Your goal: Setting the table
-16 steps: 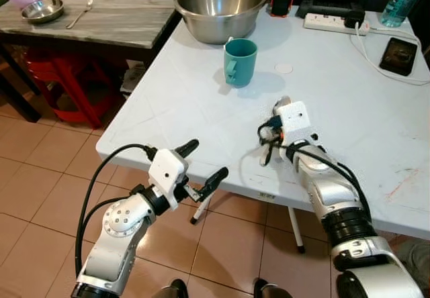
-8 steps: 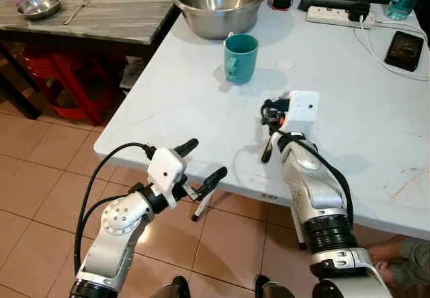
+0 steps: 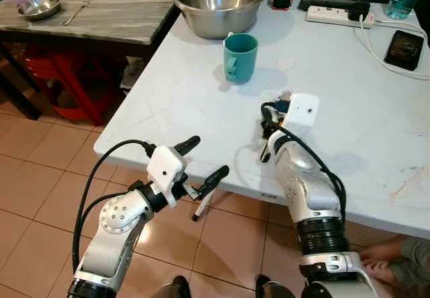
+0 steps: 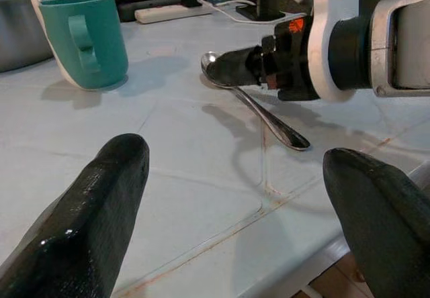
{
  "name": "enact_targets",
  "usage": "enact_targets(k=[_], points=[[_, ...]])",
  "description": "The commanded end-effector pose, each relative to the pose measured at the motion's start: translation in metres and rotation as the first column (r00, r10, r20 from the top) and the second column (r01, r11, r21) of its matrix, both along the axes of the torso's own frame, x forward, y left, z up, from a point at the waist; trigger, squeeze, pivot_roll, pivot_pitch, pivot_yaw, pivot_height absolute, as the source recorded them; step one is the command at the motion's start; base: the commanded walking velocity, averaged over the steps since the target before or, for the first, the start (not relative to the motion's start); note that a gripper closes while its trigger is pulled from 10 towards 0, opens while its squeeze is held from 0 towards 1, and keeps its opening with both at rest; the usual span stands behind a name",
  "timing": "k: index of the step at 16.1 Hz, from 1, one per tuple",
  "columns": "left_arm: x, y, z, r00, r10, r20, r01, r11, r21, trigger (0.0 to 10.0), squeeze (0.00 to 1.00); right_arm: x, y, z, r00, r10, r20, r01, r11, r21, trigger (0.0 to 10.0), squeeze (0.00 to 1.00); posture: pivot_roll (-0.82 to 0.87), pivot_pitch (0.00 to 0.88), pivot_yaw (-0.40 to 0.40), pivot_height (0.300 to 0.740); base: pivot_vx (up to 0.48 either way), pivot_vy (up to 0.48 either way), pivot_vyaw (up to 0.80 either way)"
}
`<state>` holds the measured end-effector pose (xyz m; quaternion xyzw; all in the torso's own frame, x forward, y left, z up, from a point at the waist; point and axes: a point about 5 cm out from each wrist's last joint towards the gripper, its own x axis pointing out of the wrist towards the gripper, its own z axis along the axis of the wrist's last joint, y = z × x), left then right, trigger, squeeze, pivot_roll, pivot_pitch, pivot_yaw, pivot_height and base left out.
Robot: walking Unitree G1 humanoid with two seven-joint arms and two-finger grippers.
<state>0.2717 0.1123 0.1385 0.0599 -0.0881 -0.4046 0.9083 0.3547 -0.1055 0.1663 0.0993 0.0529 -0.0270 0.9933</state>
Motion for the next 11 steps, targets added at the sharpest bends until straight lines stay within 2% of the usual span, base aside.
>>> enact_targets(k=[1,5,6,7,8,9,10,11], points=[[0.001,0.003,0.000,1.000,-0.010,-0.005,0.010,1.000,0.010,10.0,0.00,-0.001,0.003,-0.002,1.000,0.007,-0.020,-0.007,1.000,0.006,10.0,1.00,-0.10,0.202,0.079,0.740,0.000,0.000,0.00],[0.002,0.003,-0.003,1.000,-0.013,-0.010,0.013,1.000,0.011,10.0,0.00,0.003,0.011,-0.006,0.998,0.008,-0.064,-0.007,1.000,0.010,10.0,1.00,-0.10,0.202,0.080,0.740,0.000,0.000,0.00],[0.002,0.004,-0.003,1.000,-0.012,-0.011,0.012,1.000,0.010,10.0,0.00,0.004,0.012,-0.009,0.996,0.006,-0.090,-0.006,1.000,-0.002,10.0,0.91,-0.10,0.202,0.080,0.740,0.000,0.000,0.00],[0.001,0.004,-0.004,1.000,-0.012,-0.012,0.012,1.000,0.010,10.0,0.00,0.004,0.011,-0.011,0.995,0.005,-0.104,-0.006,1.000,-0.011,10.0,0.07,-0.09,0.205,0.077,0.740,0.000,0.000,0.00],[0.000,0.003,-0.004,1.000,-0.014,-0.013,0.014,1.000,0.009,10.0,0.00,0.005,0.011,-0.013,0.993,-0.002,-0.118,-0.001,1.000,-0.028,10.0,0.00,-0.09,0.205,0.077,0.740,0.000,0.000,0.00],[0.000,0.003,-0.004,1.000,-0.015,-0.013,0.015,1.000,0.008,10.0,0.00,0.006,0.011,-0.014,0.993,0.004,-0.122,-0.007,1.000,-0.028,10.0,0.00,-0.09,0.205,0.077,0.740,0.000,0.000,0.00],[0.000,0.003,-0.004,1.000,-0.016,-0.012,0.016,1.000,0.008,10.0,0.00,0.007,0.010,-0.016,0.991,0.002,-0.135,-0.004,1.000,-0.015,4.2,0.00,-0.09,0.205,0.077,0.740,0.000,0.000,0.00],[-0.001,0.002,-0.004,1.000,-0.018,-0.012,0.018,1.000,0.007,10.0,0.00,0.008,0.006,-0.021,0.986,-0.012,-0.166,0.008,1.000,-0.027,0.0,0.00,-0.09,0.205,0.077,0.740,0.000,0.000,0.00]])
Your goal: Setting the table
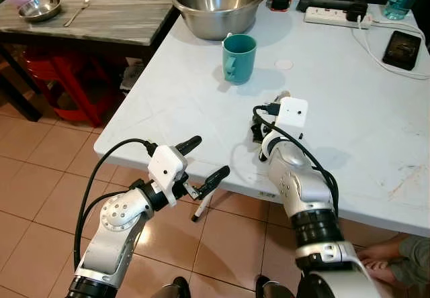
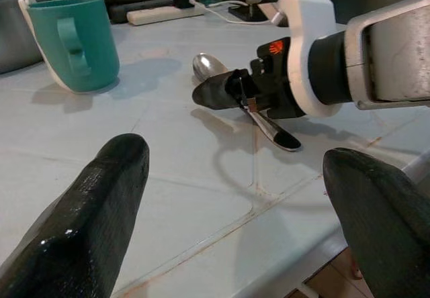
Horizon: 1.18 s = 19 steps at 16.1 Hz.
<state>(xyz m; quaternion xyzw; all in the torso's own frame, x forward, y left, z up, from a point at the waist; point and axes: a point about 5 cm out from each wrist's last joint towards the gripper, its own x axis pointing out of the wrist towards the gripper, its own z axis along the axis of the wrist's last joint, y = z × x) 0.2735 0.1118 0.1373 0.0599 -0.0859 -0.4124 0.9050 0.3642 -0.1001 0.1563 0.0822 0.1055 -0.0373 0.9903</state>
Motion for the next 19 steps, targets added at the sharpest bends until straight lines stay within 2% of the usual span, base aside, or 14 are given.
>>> enact_targets(k=[1,4,8,12,16,19], points=[[-0.003,0.002,-0.003,1.000,-0.002,-0.007,0.002,1.000,0.003,10.0,0.00,-0.001,-0.003,-0.013,0.997,-0.017,-0.073,0.016,1.000,-0.007,0.0,0.00,-0.09,0.209,0.077,0.740,0.000,0.000,0.00],[-0.004,0.001,-0.004,1.000,-0.005,-0.010,0.005,1.000,0.000,10.0,0.00,0.001,-0.016,-0.019,0.991,-0.074,-0.114,0.071,0.997,-0.034,0.0,0.00,-0.09,0.209,0.077,0.740,0.000,0.000,0.00],[-0.004,0.001,-0.002,1.000,-0.004,0.001,0.004,1.000,-0.006,10.0,0.00,0.006,-0.030,-0.021,0.986,-0.097,-0.138,0.093,0.995,-0.037,0.0,0.00,-0.09,0.209,0.075,0.740,0.000,0.000,0.00],[-0.005,-0.002,0.004,1.000,-0.008,0.014,0.008,1.000,-0.017,10.0,0.00,0.008,-0.047,-0.032,0.980,-0.105,-0.172,0.097,0.994,-0.053,0.0,0.00,-0.09,0.209,0.075,0.740,0.000,0.000,0.00],[-0.006,-0.001,0.004,1.000,-0.008,0.013,0.008,1.000,-0.015,10.0,0.00,0.008,-0.054,-0.040,0.976,-0.106,-0.191,0.097,0.994,-0.058,0.0,0.00,-0.09,0.207,0.075,0.740,0.000,0.000,0.00],[-0.006,-0.001,0.005,1.000,-0.010,0.011,0.010,1.000,-0.012,10.0,0.00,0.008,-0.052,-0.044,0.975,-0.097,-0.197,0.090,0.995,-0.048,0.0,0.00,-0.09,0.205,0.078,0.740,0.000,0.000,0.00]])
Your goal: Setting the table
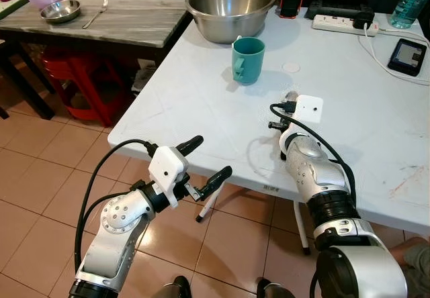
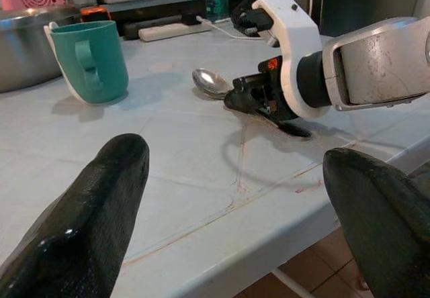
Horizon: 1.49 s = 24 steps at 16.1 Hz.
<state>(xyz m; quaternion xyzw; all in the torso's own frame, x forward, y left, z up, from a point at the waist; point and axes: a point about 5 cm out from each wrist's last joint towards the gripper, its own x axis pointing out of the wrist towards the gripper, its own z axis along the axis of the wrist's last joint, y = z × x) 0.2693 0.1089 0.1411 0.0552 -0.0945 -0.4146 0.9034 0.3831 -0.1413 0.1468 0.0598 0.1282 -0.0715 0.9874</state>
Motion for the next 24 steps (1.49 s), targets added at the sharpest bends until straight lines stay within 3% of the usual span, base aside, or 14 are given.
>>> enact_targets(k=[1,8,11,13,16,19,20,21,22,24], points=[[-0.002,0.002,0.001,1.000,-0.003,-0.001,0.003,1.000,0.004,10.0,0.00,-0.012,-0.009,-0.035,0.989,-0.033,-0.147,0.036,0.999,0.016,0.0,0.00,-0.09,0.205,0.078,0.740,0.000,0.000,0.00],[-0.001,0.001,0.002,1.000,-0.023,-0.003,0.023,1.000,-0.005,10.0,0.00,-0.008,0.003,-0.023,0.997,0.043,-0.066,-0.041,0.999,0.026,0.0,0.00,-0.09,0.195,0.075,0.740,0.000,0.000,0.00],[0.000,0.002,0.002,1.000,-0.001,0.000,0.001,1.000,-0.006,10.0,0.00,-0.005,0.012,-0.004,0.993,0.105,0.056,-0.104,0.994,-0.023,0.0,0.00,-0.09,0.195,0.075,0.740,0.000,0.000,0.00],[0.002,0.001,-0.001,1.000,0.027,0.001,-0.027,1.000,-0.005,10.0,0.00,-0.007,0.020,0.009,0.977,0.161,0.139,-0.153,0.986,-0.072,0.0,0.00,-0.09,0.199,0.075,0.740,0.000,0.000,0.00],[0.004,0.001,0.001,0.998,0.055,0.007,-0.055,0.998,-0.018,10.0,0.00,-0.012,0.026,0.010,0.958,0.224,0.177,-0.202,0.970,-0.134,0.0,0.00,-0.09,0.199,0.075,0.740,0.000,0.000,0.00],[0.010,0.005,0.003,0.990,0.140,0.025,-0.140,0.990,-0.026,10.0,0.00,-0.021,0.030,0.021,0.921,0.269,0.282,-0.215,0.954,-0.209,0.0,0.00,-0.09,0.199,0.075,0.740,0.000,0.000,0.00],[0.012,0.007,0.004,0.982,0.184,0.029,-0.183,0.983,-0.032,10.0,0.00,-0.024,0.029,0.026,0.907,0.273,0.322,-0.203,0.951,-0.234,1.6,0.00,-0.09,0.199,0.075,0.740,0.000,0.000,0.00],[0.016,0.009,0.006,0.969,0.244,0.031,-0.242,0.969,-0.053,10.0,0.00,-0.029,0.027,0.032,0.891,0.261,0.371,-0.175,0.953,-0.249,9.4,0.00,-0.09,0.199,0.075,0.740,0.000,0.000,0.00],[0.020,0.012,0.008,0.957,0.289,0.029,-0.286,0.955,-0.072,10.0,0.00,-0.033,0.024,0.036,0.879,0.250,0.407,-0.148,0.953,-0.264,10.0,0.00,-0.09,0.199,0.075,0.740,0.000,0.000,0.00],[0.023,0.015,0.009,0.946,0.325,0.008,-0.323,0.941,-0.097,10.0,0.00,-0.038,0.019,0.037,0.872,0.227,0.433,-0.116,0.956,-0.268,10.0,0.00,-0.10,0.193,0.062,0.740,0.000,0.000,0.00]])
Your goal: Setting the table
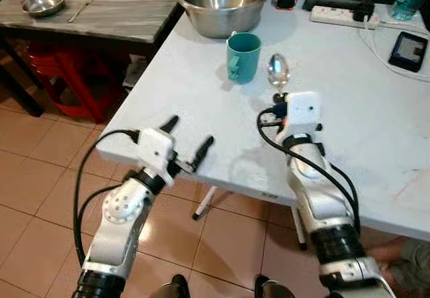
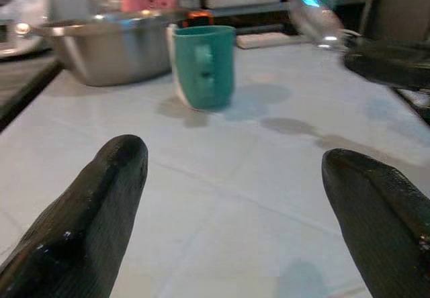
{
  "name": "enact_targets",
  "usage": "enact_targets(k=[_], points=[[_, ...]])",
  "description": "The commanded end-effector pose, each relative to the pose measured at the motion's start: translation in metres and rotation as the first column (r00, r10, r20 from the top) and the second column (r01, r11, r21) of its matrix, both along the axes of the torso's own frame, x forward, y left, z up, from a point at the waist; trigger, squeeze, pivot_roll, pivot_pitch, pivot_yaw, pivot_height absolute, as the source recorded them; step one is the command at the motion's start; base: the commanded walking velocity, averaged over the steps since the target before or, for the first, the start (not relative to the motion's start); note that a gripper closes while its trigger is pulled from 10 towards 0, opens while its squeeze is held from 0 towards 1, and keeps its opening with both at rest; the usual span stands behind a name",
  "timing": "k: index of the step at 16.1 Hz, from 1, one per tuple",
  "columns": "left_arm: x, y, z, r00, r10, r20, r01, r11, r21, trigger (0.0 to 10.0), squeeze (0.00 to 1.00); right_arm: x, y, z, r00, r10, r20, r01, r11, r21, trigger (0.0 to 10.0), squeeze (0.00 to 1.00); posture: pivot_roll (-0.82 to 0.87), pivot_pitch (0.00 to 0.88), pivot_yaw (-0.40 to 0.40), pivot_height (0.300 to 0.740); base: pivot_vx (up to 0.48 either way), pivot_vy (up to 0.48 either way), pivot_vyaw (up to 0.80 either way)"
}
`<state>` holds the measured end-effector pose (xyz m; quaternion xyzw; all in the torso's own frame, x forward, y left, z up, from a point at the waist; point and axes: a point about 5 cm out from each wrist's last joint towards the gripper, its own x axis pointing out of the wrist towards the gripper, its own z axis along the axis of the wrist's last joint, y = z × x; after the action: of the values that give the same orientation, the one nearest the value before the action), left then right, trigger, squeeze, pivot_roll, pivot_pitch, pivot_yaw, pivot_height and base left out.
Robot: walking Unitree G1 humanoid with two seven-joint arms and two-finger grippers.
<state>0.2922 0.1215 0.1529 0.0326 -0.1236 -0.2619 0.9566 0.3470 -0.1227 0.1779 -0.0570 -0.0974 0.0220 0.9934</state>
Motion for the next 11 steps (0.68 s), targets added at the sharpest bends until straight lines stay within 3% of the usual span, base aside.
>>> enact_targets(k=[1,4,7,11], points=[[0.003,0.005,-0.003,0.998,0.048,-0.029,-0.049,0.998,-0.028,10.0,0.00,-0.006,-0.003,0.006,0.998,-0.016,0.053,0.017,1.000,-0.017,10.0,0.00,-0.10,0.193,0.062,0.740,0.000,0.000,0.00],[0.006,0.007,-0.002,0.995,0.088,-0.044,-0.091,0.994,-0.056,10.0,0.00,-0.012,-0.011,0.002,0.998,-0.046,0.046,0.047,0.998,-0.029,10.0,0.00,-0.10,0.193,0.062,0.740,0.000,0.000,0.00],[0.007,0.006,-0.003,0.993,0.101,-0.053,-0.105,0.991,-0.080,10.0,0.00,-0.014,-0.016,0.001,0.997,-0.060,0.045,0.061,0.998,-0.024,10.0,0.00,-0.12,0.190,0.057,0.740,0.000,0.000,-0.79],[0.009,0.005,-0.003,0.993,0.103,-0.058,-0.108,0.990,-0.092,10.0,0.00,-0.017,-0.012,0.003,0.997,-0.054,0.056,0.056,0.998,-0.033,10.0,0.00,-0.12,0.186,0.057,0.740,0.000,0.418,-0.79]])
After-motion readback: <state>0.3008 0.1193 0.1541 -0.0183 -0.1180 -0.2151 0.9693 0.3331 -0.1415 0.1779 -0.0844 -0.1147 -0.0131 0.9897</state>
